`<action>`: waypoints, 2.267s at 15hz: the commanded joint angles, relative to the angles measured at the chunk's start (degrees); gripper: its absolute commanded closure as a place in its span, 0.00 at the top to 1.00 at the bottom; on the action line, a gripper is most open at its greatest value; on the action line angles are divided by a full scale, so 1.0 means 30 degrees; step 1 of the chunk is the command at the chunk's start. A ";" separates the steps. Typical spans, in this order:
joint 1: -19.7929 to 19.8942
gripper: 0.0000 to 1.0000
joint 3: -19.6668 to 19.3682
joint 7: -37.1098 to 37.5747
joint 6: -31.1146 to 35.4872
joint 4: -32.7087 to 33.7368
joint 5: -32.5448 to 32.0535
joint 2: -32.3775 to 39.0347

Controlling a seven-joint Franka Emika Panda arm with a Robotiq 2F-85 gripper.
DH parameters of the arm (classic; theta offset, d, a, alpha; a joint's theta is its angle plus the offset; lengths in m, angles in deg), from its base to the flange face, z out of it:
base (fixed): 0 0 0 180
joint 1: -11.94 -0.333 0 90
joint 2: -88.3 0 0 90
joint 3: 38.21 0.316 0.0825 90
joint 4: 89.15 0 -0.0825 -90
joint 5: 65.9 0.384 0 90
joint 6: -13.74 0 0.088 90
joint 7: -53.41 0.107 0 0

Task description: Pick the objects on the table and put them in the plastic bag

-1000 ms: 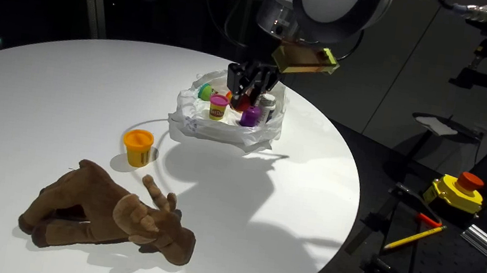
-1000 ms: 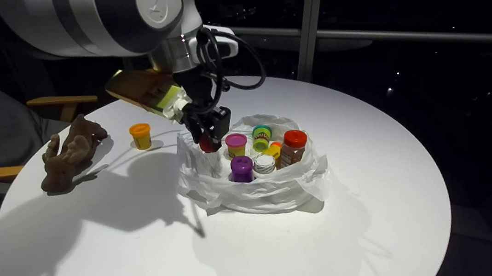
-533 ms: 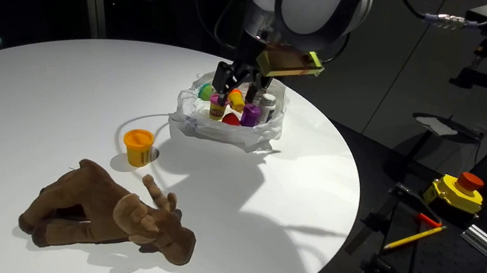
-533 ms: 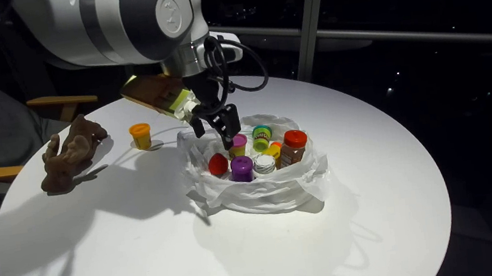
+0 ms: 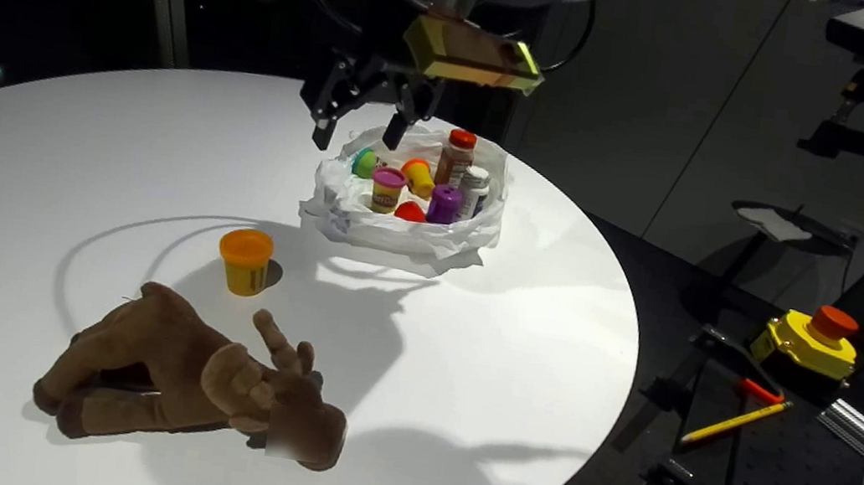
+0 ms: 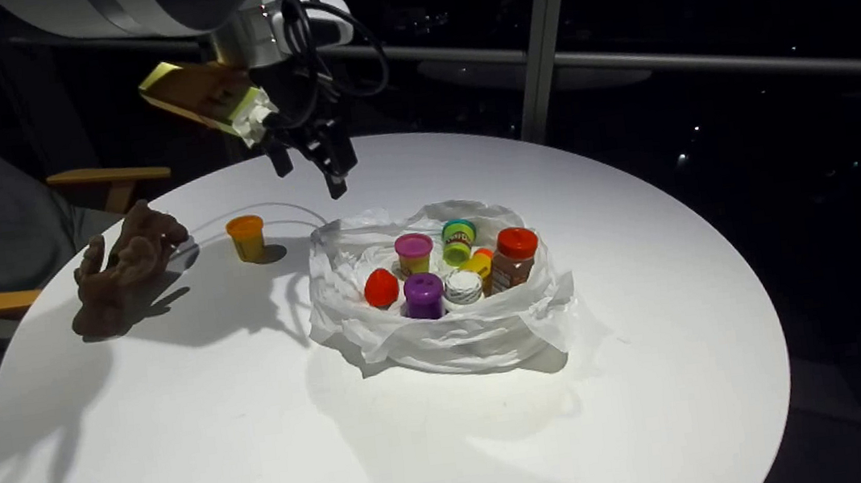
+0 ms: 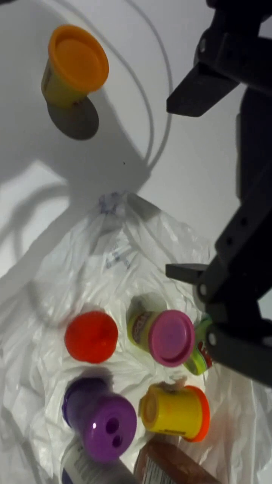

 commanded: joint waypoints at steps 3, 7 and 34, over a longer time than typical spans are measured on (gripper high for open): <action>-0.0362 1.00 0.1293 0.1055 -0.4829 0.2876 0.0452 0.0856; -0.1022 1.00 0.1774 0.2208 -0.6712 0.5020 0.0353 0.2470; -0.0061 1.00 0.2969 -0.1728 -0.6524 0.7029 0.1354 0.5172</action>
